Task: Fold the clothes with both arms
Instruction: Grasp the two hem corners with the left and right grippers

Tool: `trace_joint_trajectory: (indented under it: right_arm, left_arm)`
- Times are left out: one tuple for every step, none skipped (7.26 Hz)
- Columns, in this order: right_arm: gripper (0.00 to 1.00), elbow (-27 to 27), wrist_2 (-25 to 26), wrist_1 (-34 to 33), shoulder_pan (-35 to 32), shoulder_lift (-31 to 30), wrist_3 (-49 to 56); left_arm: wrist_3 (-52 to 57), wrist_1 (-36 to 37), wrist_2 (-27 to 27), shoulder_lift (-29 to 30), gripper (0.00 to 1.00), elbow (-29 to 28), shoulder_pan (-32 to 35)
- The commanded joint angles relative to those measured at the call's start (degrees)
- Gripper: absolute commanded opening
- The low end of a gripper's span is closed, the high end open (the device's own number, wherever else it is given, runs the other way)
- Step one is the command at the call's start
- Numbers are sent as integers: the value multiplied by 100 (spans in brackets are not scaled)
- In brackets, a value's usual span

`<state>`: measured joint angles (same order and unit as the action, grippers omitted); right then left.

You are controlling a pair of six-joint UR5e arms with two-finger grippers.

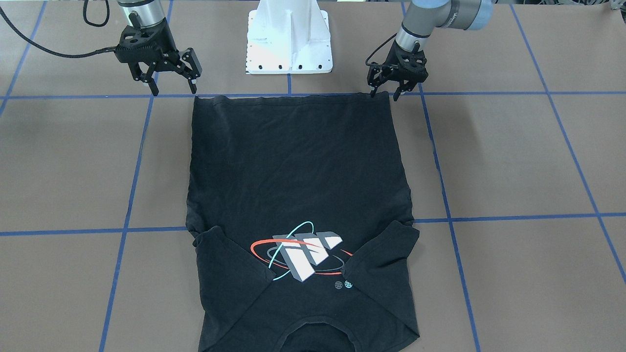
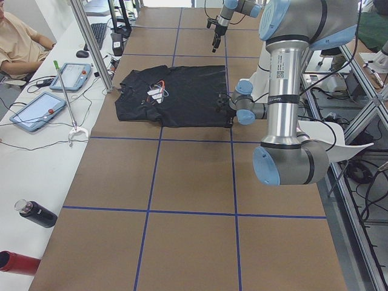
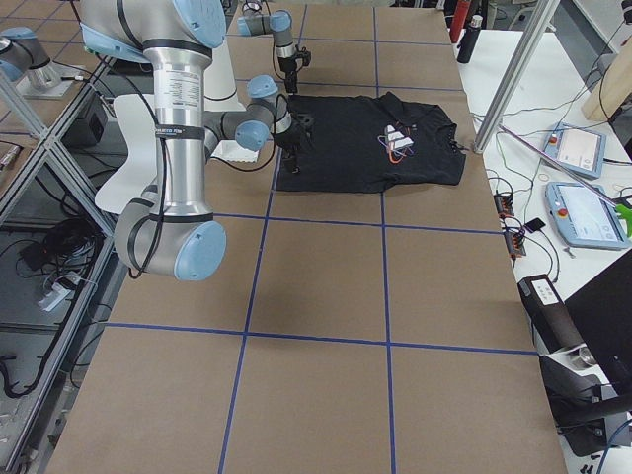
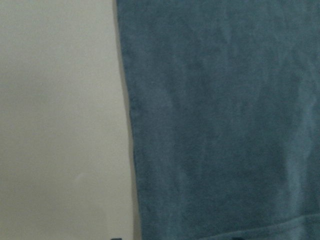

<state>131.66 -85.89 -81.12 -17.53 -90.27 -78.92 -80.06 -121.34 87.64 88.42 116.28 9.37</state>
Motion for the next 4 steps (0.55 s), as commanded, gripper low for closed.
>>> trace_joint_trajectory:
  right_arm:
    - [100,0,11,0,13,1,0]
    - [100,0,28,0,13,1,0]
    - [100,0,28,0,21,1,0]
    - [100,0,28,0,21,1,0]
  left_arm:
    - [-1,-4,34,26,36,-9,-6]
    - [-1,-4,43,26,26,0,-6]
    - [-1,-4,43,17,26,17,-23]
    - [-1,5,43,0,26,35,-23]
